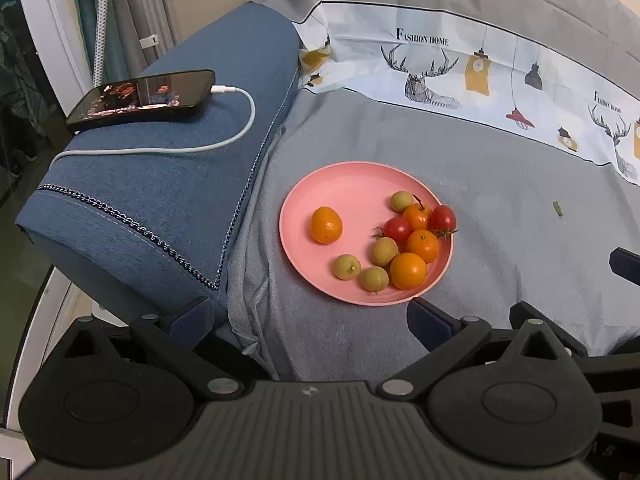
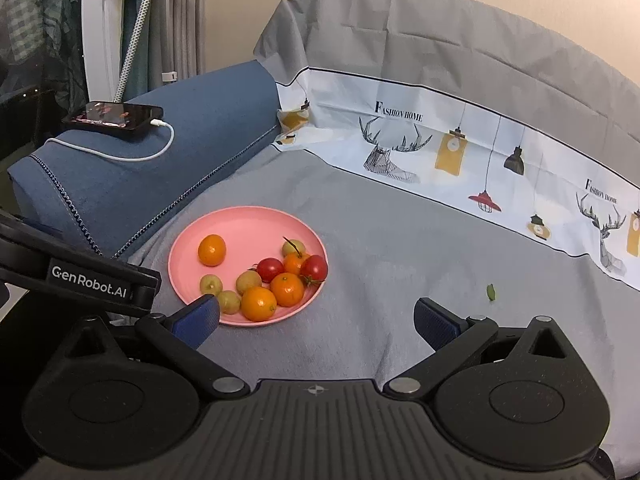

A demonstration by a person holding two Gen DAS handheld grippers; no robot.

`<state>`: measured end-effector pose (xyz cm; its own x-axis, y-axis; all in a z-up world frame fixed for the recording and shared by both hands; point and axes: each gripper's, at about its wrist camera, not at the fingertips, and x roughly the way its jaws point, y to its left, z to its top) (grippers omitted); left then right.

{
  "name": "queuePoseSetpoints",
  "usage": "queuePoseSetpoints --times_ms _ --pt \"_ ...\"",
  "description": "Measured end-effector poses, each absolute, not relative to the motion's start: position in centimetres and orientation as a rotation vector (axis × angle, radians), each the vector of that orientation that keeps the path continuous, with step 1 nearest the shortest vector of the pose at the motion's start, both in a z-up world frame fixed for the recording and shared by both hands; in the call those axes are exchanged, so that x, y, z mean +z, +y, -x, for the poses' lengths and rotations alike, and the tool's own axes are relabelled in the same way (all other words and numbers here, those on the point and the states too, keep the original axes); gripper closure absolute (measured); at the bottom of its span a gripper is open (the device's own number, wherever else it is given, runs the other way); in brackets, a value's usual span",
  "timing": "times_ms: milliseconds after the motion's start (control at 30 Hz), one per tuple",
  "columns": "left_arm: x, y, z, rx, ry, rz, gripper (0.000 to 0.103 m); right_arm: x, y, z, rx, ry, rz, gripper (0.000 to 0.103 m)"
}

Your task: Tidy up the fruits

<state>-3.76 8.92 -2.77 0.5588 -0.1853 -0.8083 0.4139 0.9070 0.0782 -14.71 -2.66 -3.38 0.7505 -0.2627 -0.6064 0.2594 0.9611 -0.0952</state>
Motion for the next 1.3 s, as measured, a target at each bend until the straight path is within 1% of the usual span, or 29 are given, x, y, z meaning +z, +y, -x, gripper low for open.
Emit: queuePoseSetpoints --times_ms 1300 --pt "-3.19 8.82 3.77 -0.339 0.933 -0.290 0.000 -3.68 -2.64 14.46 -0.277 0.669 -0.008 0.001"
